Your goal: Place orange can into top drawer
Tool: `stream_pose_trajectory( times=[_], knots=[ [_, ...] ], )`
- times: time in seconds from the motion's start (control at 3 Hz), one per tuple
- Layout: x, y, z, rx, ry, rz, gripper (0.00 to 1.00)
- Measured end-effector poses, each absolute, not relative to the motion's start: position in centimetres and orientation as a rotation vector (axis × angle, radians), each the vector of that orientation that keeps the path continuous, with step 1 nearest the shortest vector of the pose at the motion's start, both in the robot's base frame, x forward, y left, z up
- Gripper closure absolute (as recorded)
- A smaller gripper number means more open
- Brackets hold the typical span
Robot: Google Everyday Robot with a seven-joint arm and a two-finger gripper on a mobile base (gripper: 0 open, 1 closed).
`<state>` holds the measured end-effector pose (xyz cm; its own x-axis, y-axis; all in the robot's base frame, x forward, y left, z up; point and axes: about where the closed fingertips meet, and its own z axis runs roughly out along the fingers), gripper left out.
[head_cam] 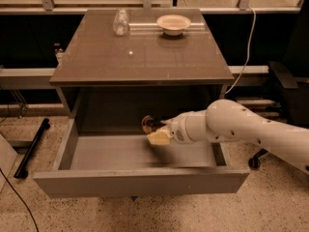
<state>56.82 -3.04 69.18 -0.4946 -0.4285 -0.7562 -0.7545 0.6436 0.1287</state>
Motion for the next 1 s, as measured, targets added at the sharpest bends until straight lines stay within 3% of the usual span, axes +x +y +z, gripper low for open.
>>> stream_pose_trajectory(
  times=[0.33,1.0],
  knots=[
    [56.7,-3.7,65.4,-0.893,2.253,0.574,0.77],
    [56.7,-3.3,62.1,-0.880,2.349,0.569,0.30]
  ],
)
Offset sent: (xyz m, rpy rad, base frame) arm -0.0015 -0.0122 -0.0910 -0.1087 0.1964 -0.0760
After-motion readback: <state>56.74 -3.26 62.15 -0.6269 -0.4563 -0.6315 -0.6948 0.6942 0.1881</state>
